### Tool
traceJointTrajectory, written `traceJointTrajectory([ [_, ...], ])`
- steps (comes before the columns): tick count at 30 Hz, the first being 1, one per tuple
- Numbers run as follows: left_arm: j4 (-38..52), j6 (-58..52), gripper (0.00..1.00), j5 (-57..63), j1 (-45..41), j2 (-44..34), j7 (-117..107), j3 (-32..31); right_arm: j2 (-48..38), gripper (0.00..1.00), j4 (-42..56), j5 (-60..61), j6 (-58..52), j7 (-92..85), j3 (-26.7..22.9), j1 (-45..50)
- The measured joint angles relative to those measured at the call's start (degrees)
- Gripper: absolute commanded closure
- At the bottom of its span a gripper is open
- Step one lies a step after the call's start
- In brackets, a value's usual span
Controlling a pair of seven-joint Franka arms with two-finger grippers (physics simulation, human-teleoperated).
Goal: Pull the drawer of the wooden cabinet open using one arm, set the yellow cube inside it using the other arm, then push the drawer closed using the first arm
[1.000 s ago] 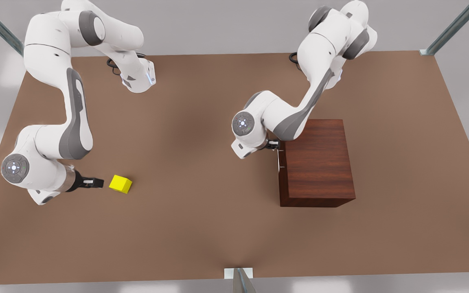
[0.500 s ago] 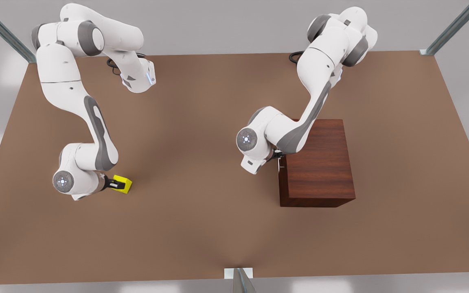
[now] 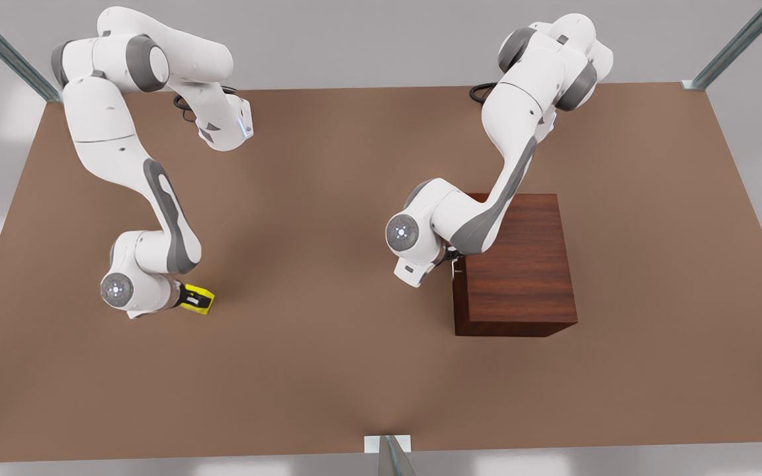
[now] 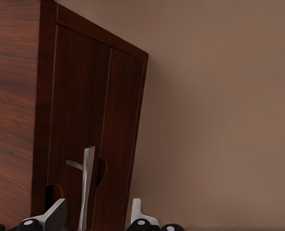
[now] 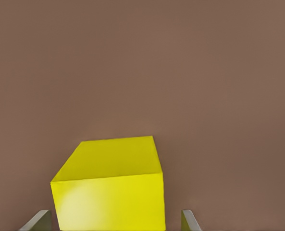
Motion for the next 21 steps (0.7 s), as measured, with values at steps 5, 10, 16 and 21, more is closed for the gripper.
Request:
traceJointTrajectory([
  [5, -0.05, -0.09, 0.27, 0.15, 0.01, 0.95, 1.00, 0.53, 1.71, 0.00, -0.31, -0.06, 3.64, 1.22, 0.00, 0.03],
  [10, -0.05, 0.37, 0.28, 0.68, -0.10, 2.10, 1.75, 0.58, 2.25, 0.17, -0.44, -0.11, 6.83, 2.08, 0.00, -0.04],
  [16, 0.03, 1.99, 0.29, 0.80, -1.29, 2.93, 1.83, 0.35, 2.07, 0.31, -1.14, 0.11, 9.41, 2.63, 0.13, 0.61],
  [21, 0.27, 3.30, 0.29, 0.77, -3.12, 2.96, 0.92, 0.08, -1.16, 0.31, 3.51, 0.10, 6.80, 2.54, 0.92, 0.62],
])
